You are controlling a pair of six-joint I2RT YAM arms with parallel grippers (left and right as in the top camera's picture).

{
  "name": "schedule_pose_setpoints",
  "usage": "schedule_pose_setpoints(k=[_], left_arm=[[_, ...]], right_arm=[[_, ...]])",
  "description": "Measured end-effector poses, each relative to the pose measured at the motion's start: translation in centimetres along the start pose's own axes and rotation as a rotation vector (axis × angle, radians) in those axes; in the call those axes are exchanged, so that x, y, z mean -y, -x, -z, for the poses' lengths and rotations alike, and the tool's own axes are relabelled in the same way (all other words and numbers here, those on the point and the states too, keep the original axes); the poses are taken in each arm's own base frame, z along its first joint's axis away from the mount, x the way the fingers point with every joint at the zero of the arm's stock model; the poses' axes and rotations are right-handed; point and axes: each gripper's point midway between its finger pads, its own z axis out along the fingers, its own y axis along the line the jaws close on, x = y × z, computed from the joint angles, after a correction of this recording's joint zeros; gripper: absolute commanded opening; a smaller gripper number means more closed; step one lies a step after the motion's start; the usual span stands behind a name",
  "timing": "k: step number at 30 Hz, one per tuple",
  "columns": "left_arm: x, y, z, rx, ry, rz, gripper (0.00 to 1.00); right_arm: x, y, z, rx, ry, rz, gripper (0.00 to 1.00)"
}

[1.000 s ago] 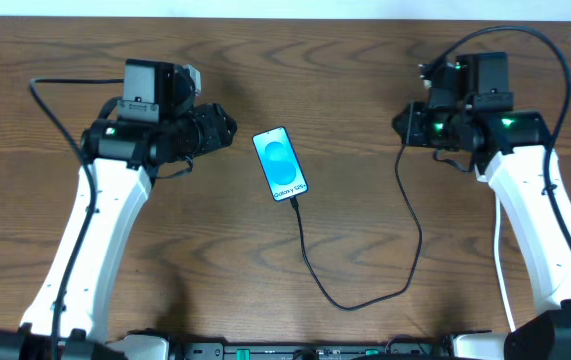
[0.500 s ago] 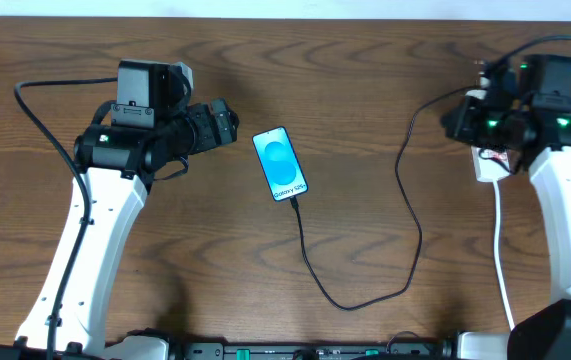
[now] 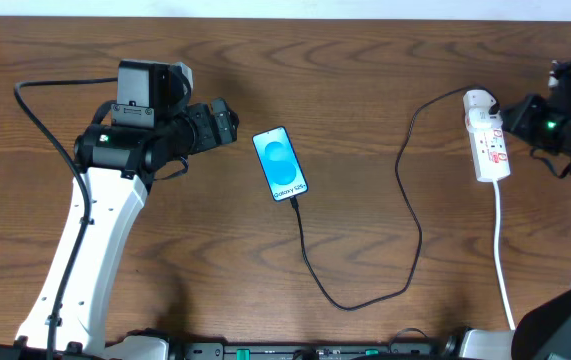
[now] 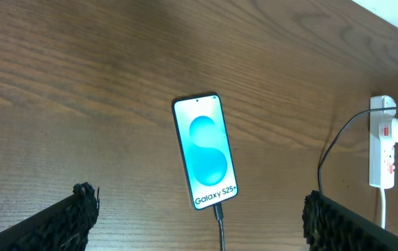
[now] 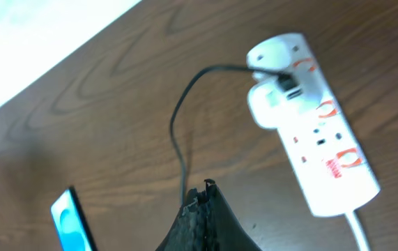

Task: Plug charger to phone and switch on socket
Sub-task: 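Move the right gripper to the power strip's orange switch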

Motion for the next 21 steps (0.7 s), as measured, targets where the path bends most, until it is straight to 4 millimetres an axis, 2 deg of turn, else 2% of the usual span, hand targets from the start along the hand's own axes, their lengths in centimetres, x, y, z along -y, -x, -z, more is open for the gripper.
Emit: schedule_pose_setpoints(k=[4,9,17,21], left_arm=[[0.0,0.0,0.0,0.000,0.000,0.000,0.95],[0.0,0.0,0.0,0.000,0.000,0.000,0.95],[0.0,0.0,0.0,0.000,0.000,0.000,0.95],[0.0,0.0,0.0,0.000,0.000,0.000,0.95]], right_arm=[[1.3,0.5,-1.9,-0.006,0.032,-0.037,0.01],[3.3,-0.3,-4.3,-0.057,0.048,-0.095,0.01],[7.8,0.0,-5.2,-0.048,0.016,-0.178,0.01],[9.2,0.1,-6.5,-0.039,0.010,-0.169,0.01]])
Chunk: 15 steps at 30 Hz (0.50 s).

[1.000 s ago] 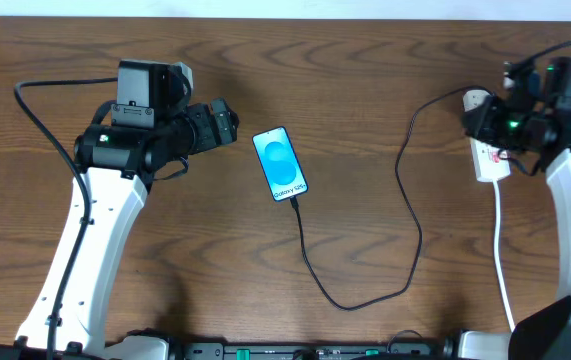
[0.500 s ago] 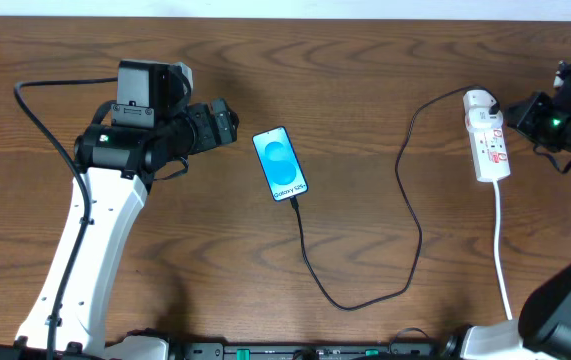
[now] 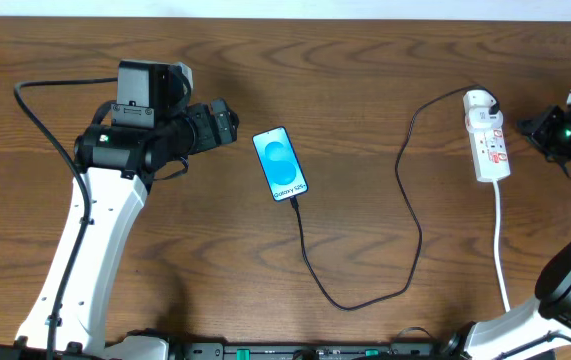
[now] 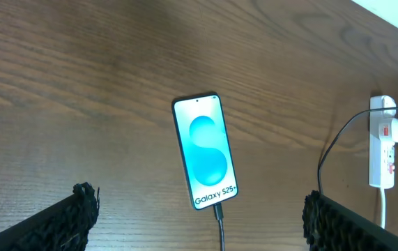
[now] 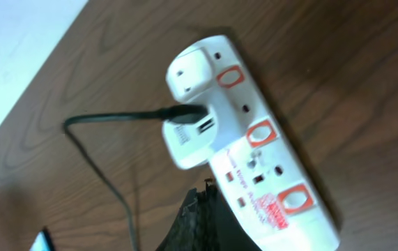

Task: Plug charger to phone and switch on socket

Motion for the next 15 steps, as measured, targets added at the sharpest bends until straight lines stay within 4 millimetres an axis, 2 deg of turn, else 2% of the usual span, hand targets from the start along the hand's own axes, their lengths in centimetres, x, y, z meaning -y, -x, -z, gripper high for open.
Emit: schedule_pose_setpoints(k=[15], left_arm=[[0.0,0.0,0.0,0.000,0.000,0.000,0.95]], right_arm=[[2.5,0.4,-3.5,0.010,-0.015,0.080,0.01]])
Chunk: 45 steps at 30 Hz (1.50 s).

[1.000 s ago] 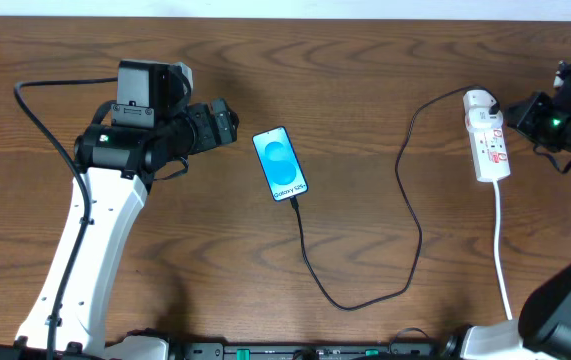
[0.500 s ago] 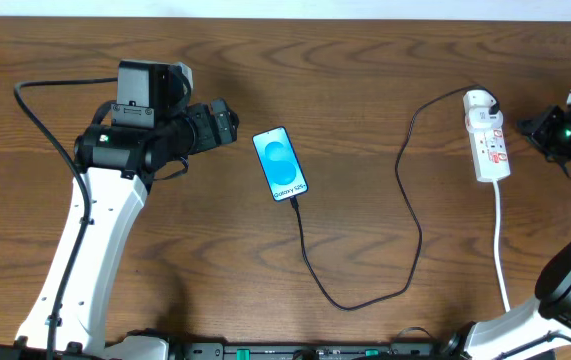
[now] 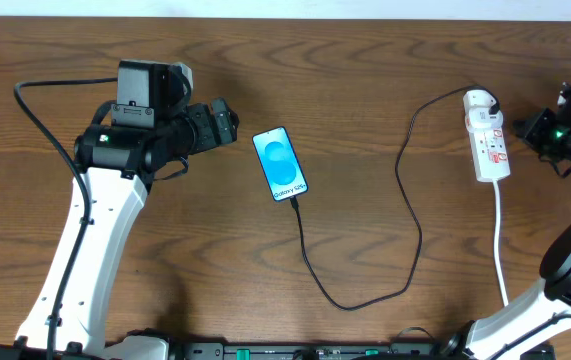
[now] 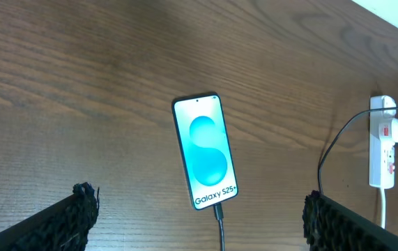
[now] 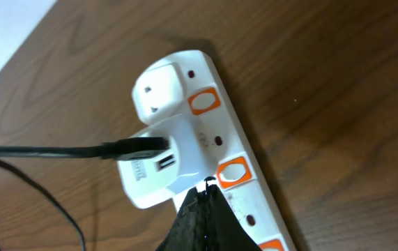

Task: Plug charger to phone and switch on socket

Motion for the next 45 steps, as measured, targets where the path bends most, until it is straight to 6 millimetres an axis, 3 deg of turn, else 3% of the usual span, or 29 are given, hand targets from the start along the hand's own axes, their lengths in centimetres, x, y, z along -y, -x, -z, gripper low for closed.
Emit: schedule_pose_setpoints(k=[14,32,45], left_arm=[[0.0,0.0,0.0,0.000,0.000,0.000,0.95],[0.0,0.0,0.0,0.000,0.000,0.000,0.95],[0.0,0.0,0.0,0.000,0.000,0.000,0.95]], right_arm=[[1.8,-0.6,-2.7,-0.010,-0.007,-0.010,0.01],[1.7,-1.5,-4.7,-0.032,-0.007,0.006,0.01],[1.8,-1.6,-4.8,-0.039,-0.013,0.001,0.01]])
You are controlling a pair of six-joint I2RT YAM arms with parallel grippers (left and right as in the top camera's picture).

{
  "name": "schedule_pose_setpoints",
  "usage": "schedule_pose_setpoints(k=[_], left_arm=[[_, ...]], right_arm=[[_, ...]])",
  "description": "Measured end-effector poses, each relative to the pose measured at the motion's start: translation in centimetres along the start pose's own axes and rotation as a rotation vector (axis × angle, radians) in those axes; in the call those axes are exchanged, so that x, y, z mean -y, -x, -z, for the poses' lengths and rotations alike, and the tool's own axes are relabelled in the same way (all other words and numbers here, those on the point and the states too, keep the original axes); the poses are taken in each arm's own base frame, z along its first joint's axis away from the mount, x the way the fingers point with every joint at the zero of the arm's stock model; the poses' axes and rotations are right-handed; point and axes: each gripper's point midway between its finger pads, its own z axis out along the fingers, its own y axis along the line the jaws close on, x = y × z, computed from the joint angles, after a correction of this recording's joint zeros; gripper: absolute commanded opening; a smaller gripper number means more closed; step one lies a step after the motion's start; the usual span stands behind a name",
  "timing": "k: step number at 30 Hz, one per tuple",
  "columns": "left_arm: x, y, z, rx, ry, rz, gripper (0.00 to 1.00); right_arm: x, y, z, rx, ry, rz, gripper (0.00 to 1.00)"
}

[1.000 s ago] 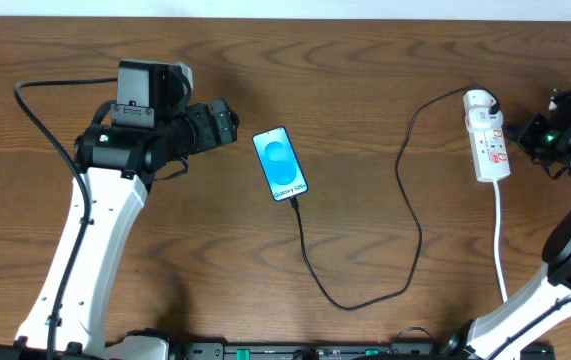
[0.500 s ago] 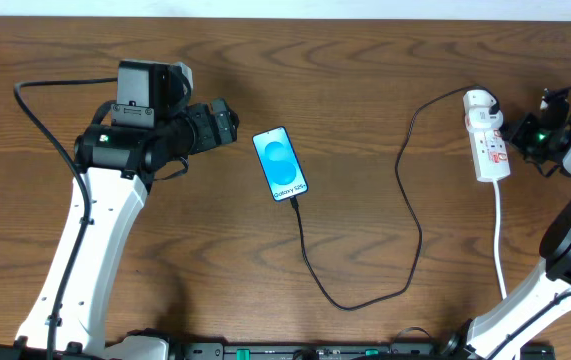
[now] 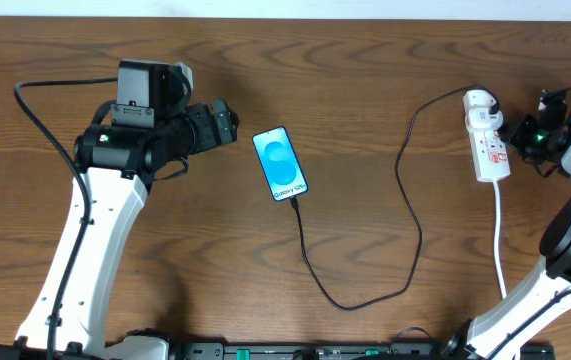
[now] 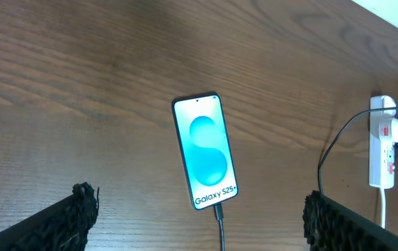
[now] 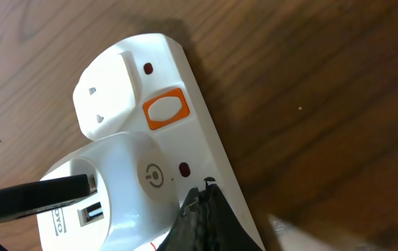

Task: Plug charger to phone and switch on socket

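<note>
The phone (image 3: 280, 163) lies face up mid-table, its blue screen lit, with the black charger cable (image 3: 405, 215) plugged into its lower end. That cable loops right to a white adapter (image 5: 108, 188) seated in the white power strip (image 3: 486, 148). My right gripper (image 5: 205, 187) is shut, its tip pressed onto the strip's top face just below the adapter's socket; an orange switch (image 5: 165, 109) shows further up. My left gripper (image 4: 199, 209) stands open, high above the table to the left of the phone (image 4: 205, 150).
The strip's white lead (image 3: 503, 250) runs down the right side toward the front edge. The left arm's black cable (image 3: 40, 130) arcs over the table's left part. Bare wood lies between phone and strip.
My right gripper has moved closer to the strip, from beside its right edge to touching its top face by the adapter. The left arm, phone and cable are unchanged.
My right gripper, shut throughout, hovered right of the strip, then stood further to the right, then came back toward the strip's upper end. It now rests on the strip beside the adapter. The phone stayed plugged and lit, and the left gripper stayed open.
</note>
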Motion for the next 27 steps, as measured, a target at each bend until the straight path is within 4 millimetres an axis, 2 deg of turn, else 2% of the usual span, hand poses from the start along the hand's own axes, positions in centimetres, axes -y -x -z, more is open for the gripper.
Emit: schedule_pose_setpoints(k=[27], left_arm=[[0.00,0.00,0.00,0.000,0.000,0.000,0.95]], right_arm=[[-0.46,-0.14,-0.31,-0.022,-0.050,0.016,0.01]])
